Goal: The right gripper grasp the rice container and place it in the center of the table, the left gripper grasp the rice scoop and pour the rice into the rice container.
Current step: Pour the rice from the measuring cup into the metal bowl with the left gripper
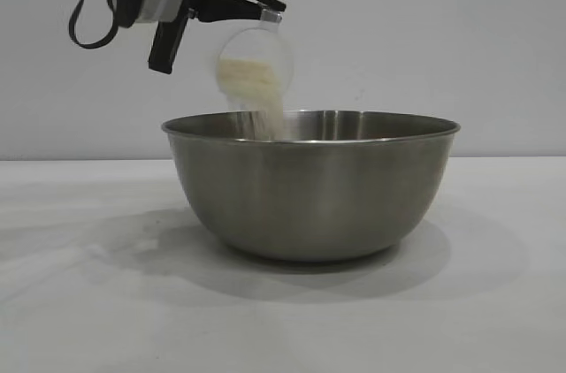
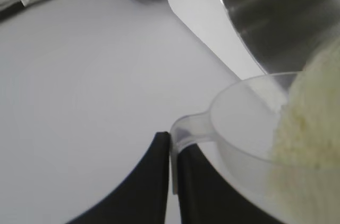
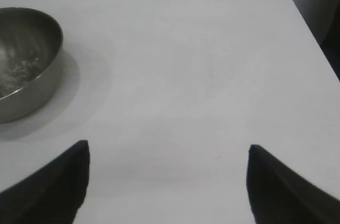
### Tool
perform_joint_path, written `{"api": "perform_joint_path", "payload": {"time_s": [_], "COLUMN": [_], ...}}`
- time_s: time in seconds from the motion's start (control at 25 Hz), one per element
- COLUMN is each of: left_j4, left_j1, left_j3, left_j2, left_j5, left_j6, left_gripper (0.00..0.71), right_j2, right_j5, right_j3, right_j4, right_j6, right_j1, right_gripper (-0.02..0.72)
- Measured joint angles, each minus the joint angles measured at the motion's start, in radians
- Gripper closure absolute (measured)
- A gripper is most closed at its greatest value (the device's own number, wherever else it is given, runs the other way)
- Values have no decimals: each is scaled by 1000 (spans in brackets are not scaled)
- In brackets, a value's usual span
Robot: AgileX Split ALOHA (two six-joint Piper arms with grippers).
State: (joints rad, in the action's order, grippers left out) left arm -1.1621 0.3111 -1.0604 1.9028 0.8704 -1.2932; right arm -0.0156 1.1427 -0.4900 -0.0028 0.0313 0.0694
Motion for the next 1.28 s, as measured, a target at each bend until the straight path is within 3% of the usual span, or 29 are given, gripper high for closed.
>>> {"api": "perform_joint_path", "payload": {"time_s": [0.84, 1.28], "left_j4": [0, 0], "left_j1": [78, 97], "left_j3": [-1, -1], "left_j2": [0, 0], "left_j5": [6, 57], "left_j6": [-544, -604], "left_gripper": [710, 710], "right_j2": [0, 0], "right_j5": [0, 0], "right_j3": [0, 0], "right_j4": [0, 0], "right_j6": [0, 0], "right_j1": [0, 0], "right_gripper": [156, 156]}}
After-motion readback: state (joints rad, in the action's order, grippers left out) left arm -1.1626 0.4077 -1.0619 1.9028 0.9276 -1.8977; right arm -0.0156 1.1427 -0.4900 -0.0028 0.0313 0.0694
